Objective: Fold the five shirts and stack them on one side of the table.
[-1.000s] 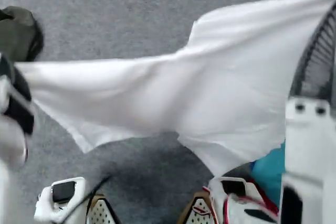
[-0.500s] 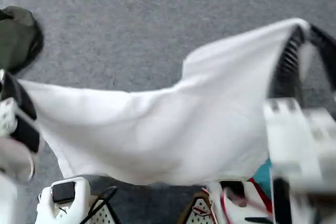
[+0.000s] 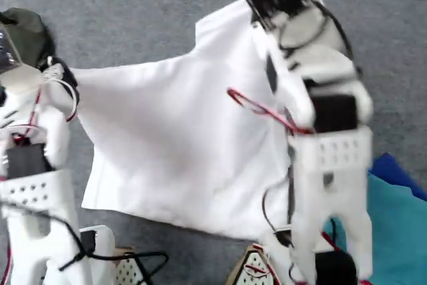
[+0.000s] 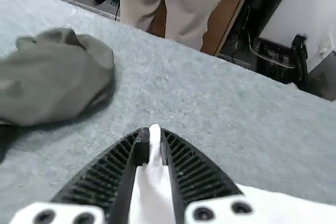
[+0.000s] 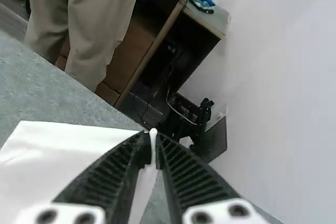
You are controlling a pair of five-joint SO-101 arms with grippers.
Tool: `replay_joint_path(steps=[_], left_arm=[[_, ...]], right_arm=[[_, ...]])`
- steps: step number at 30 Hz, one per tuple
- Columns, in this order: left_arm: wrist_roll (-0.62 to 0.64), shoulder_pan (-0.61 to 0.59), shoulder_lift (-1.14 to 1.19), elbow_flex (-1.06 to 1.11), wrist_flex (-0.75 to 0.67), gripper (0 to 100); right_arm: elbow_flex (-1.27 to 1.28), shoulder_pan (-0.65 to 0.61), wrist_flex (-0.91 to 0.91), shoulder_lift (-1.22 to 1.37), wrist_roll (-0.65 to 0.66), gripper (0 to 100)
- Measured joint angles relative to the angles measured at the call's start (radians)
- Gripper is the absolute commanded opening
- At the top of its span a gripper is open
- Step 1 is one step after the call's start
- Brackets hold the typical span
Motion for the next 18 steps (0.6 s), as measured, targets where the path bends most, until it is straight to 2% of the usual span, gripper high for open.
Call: replay_joint_path(steps=[4, 7, 13, 18], left_arm=[[0.034, 0.002, 0.126, 0.103, -0.265, 2], [0.048, 0.002, 0.275, 0.083, -0.385, 2], [0.048, 0.002, 0.66, -0.196, -0.442, 2], [0.048, 0.002, 0.942, -0.482, -0.442, 2]], right_arm=[[-0.008, 0.0, -0.126, 0.178, -0.006, 0.5], [-0.069, 0.0, -0.212, 0.311, -0.034, 0.5], [-0.292, 0.0, -0.404, 0.592, -0.043, 0.5], [-0.54, 0.0, -0.454, 0.835, -0.043, 0.5]])
